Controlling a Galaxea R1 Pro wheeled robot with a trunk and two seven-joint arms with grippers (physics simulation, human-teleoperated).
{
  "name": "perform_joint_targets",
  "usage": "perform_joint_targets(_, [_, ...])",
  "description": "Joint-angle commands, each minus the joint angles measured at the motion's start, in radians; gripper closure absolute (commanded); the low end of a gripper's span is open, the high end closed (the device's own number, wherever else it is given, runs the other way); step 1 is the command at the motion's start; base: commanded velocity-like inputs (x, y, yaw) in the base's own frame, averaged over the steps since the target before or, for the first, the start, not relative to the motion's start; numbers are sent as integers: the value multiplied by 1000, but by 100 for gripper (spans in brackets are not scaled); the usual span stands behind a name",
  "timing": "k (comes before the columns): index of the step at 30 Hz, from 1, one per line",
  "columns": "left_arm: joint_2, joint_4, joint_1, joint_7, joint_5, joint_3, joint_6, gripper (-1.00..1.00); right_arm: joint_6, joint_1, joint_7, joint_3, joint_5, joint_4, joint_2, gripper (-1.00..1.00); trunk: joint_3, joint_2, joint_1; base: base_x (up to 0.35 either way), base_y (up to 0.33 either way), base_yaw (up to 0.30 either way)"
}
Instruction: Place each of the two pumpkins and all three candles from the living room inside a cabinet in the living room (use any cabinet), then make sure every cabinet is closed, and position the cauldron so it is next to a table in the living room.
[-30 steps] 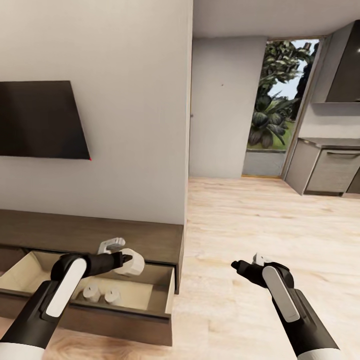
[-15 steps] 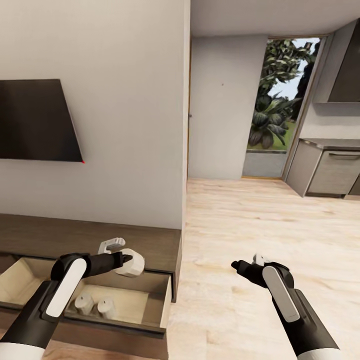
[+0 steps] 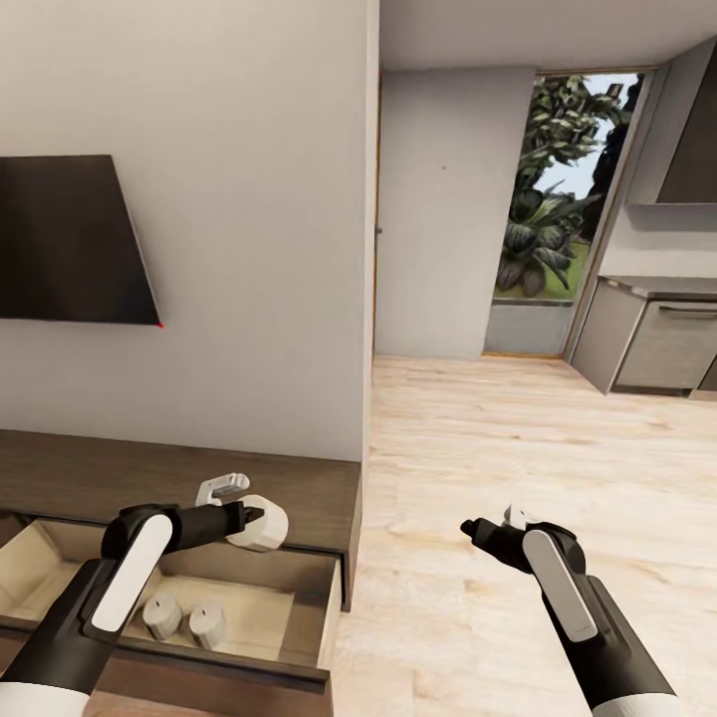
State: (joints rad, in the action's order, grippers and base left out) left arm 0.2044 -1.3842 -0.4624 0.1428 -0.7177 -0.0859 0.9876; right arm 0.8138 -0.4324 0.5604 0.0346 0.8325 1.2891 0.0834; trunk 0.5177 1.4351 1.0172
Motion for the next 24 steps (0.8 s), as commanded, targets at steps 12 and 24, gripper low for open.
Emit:
perform_joint_targets(12, [-3,3,-1,12,-7,-5,0,100,1,0,10,2,36,1,1,-100,39,85,46,0,0,0])
perform_joint_targets(24, [-31,196,-5,15,130,-14,-5,100,1,0,10,4,37,7,1,-100,76,169,92,0,0,0])
